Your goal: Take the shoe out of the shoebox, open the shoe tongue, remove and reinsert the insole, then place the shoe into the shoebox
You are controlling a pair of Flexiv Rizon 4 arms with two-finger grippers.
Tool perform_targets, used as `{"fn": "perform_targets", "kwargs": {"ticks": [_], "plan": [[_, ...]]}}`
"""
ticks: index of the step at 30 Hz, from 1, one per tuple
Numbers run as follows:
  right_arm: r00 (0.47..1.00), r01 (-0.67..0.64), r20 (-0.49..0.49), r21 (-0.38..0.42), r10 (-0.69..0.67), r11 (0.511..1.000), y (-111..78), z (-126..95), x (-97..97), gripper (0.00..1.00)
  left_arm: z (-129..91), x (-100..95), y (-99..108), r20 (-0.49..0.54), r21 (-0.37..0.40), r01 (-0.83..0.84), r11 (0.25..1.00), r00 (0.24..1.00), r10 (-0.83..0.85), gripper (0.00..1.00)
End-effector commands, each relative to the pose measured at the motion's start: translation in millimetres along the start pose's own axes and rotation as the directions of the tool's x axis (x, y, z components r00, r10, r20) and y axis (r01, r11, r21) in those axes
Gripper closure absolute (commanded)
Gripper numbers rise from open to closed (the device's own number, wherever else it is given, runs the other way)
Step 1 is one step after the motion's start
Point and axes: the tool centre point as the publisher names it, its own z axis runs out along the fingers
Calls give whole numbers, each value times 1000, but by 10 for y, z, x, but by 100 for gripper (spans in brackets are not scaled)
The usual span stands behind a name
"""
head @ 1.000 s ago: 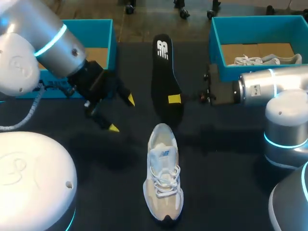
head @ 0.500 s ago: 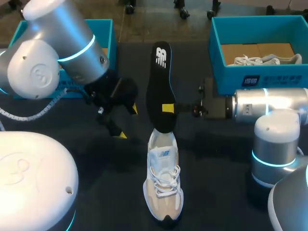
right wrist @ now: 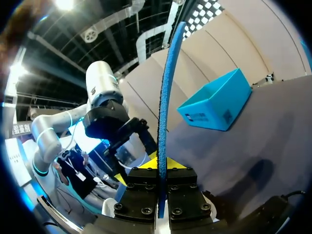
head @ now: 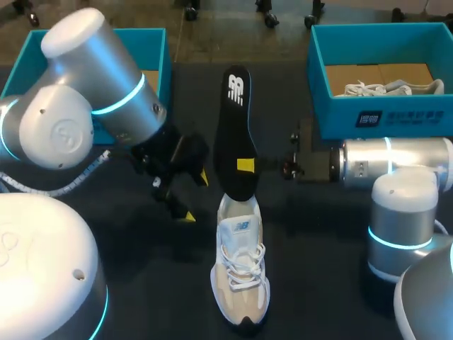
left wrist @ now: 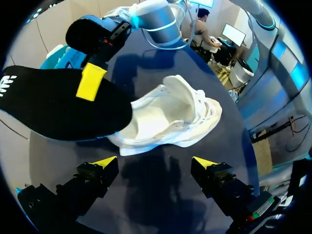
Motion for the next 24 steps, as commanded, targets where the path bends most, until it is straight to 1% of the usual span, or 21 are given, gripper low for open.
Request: {"fn": "perform_targets", "kwargs": {"ticks": [1,9,11,13,15,17,20,22,24], "plan": [[1000,1,7,-21,-1,1000,-71,27,13,100,3,-39,10,-6,2,-3,1000,1000,3,0],[1000,1,7,-21,-1,1000,-71,27,13,100,3,-39,10,-6,2,-3,1000,1000,3,0],[1000,7,19,-14,-7,1000,-75,55,4,100,3,-39,10,-6,2,-3,1000,1000,3,0],[1000,14,8,-24,-13,1000,-100,52,-2,100,73,-43,18,-5,-5,-2,1000,1000,2,0],[999,28,19,-38,-27,999,-128,50,-5,100,111,-41,21,-8,-9,11,1000,1000,-12,0],[998,57,13,-60,-57,997,-155,40,0,100,127,-41,28,-18,0,24,1000,1000,-24,0],[994,109,2,-68,-109,992,-226,36,17,100,147,-44,33,-39,-10,34,999,999,-34,0],[992,121,-16,-95,-123,988,-274,-18,43,100,147,-44,33,-39,-10,34,999,999,-34,0],[992,121,-16,-95,-123,988,-274,-18,43,100,147,-44,33,-39,-10,34,999,999,-34,0]]}}
